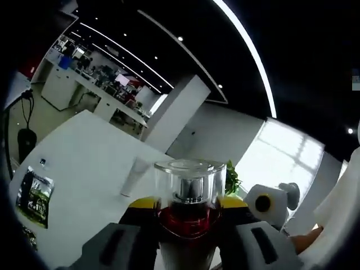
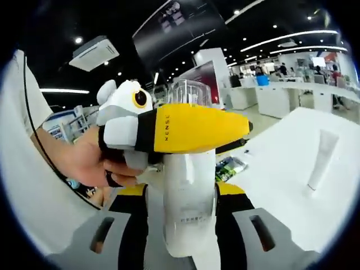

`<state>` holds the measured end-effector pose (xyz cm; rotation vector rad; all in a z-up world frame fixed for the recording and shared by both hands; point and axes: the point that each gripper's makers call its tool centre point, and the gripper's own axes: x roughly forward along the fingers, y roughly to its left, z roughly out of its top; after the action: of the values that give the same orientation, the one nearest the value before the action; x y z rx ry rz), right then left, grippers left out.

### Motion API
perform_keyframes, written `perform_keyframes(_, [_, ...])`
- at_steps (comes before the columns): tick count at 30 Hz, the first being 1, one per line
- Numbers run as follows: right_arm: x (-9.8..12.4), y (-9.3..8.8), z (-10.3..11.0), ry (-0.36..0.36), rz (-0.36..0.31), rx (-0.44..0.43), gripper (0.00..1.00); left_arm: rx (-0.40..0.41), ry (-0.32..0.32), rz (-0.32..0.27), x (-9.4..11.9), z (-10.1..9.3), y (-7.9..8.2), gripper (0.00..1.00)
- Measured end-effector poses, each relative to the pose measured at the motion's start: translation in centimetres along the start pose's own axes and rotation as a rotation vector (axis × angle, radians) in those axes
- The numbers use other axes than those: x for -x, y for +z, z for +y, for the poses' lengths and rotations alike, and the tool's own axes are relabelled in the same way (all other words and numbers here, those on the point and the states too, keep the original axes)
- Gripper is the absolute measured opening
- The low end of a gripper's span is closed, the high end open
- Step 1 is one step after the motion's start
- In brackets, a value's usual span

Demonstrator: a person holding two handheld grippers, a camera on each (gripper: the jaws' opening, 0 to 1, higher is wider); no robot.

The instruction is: Arrange the skincare products in the storage area until every visible bottle or jar stands upright without overlapping.

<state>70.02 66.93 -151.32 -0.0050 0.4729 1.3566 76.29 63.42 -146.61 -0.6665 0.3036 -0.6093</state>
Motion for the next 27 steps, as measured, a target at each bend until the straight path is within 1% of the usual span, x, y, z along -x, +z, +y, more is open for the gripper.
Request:
perform_keyframes(1, [0.0,-0.1,0.0,-0.006,0.004,0.010,0.43,0.001,0.001,-0.003,0.0,0.1,0.1,0.39])
perform_keyframes(4, [-0.1,-0.5,-0.5,-0.053,0.047,0.092,0.43,0.009,0.014,-0.014,0.0,0.3,0.3,0.39])
perform_keyframes(6, [-0.1,-0.4,-0.9,-0.094,0.057,0.132,0.45,0.013,0.028,-0.021,0.1,0.5,0.4,0.39])
perform_keyframes(11, [-0.1,0.2,-1.4,-0.120,0.036,0.114,0.42,0.033,0.049,-0.035,0.2,1.0,0.5,0.39])
perform_keyframes(14, [0.0,0.3,-1.6,-0.133,0.037,0.117,0.41,0.037,0.056,-0.038,0.3,1.1,0.5,0.39])
perform_keyframes(18, [0.0,0.3,-1.4,-0.123,0.039,0.122,0.41,0.040,0.035,-0.043,0.5,1.0,0.5,0.39])
perform_keyframes(21, [0.1,0.2,-1.5,-0.126,0.040,0.122,0.41,0.062,0.041,-0.058,0.7,1.4,0.9,0.39])
perform_keyframes(25, [0.2,0.3,-1.5,-0.123,0.036,0.118,0.41,0.077,0.005,-0.070,0.8,1.2,1.3,0.39])
perform_keyframes(27, [0.3,0.5,-1.3,-0.104,0.024,0.110,0.41,0.085,-0.016,-0.076,0.9,1.0,1.5,0.39])
